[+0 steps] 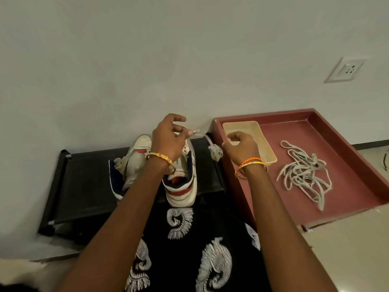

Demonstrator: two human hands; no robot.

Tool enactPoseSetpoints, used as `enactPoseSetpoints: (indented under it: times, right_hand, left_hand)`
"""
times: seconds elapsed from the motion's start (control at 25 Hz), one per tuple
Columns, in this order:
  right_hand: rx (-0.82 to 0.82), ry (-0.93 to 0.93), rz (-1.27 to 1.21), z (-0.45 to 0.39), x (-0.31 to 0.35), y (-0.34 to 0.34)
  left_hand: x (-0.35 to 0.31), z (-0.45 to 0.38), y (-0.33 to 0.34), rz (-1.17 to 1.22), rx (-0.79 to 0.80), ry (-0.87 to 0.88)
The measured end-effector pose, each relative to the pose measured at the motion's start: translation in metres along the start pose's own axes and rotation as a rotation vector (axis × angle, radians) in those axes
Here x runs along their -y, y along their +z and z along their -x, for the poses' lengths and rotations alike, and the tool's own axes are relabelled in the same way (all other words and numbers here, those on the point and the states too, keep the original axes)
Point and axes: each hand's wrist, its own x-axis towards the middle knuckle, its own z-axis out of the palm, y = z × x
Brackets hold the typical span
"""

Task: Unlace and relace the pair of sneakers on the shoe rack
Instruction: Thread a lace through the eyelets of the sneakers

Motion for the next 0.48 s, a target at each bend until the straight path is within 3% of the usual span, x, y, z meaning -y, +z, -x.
enactPoseSetpoints:
  times: [0.08,0.16,0.28,0.48]
  right_hand:
    - [-0.015,-0.094,-0.075,-0.023,0.012,0.023]
    - [0.153,-0.197,-0.184,-0.044,0.019,0.054]
    - [0.365,-0.210,-0.296,-0.060,0.009,0.092]
    - [0.402,-0.183,-0.345,-0.082,-0.022,0.111]
  left_hand:
    - [0.017,-0.028,0.002,-0.045,0.105,-0.040]
    - [0.037,-0.051,0.007,-0.057,0.172,-0.061]
    - [0.066,-0.072,0.014,0.010,0.166,-0.090]
    - [0.103,-0.089,0.026,0.100,0.180,-0.176]
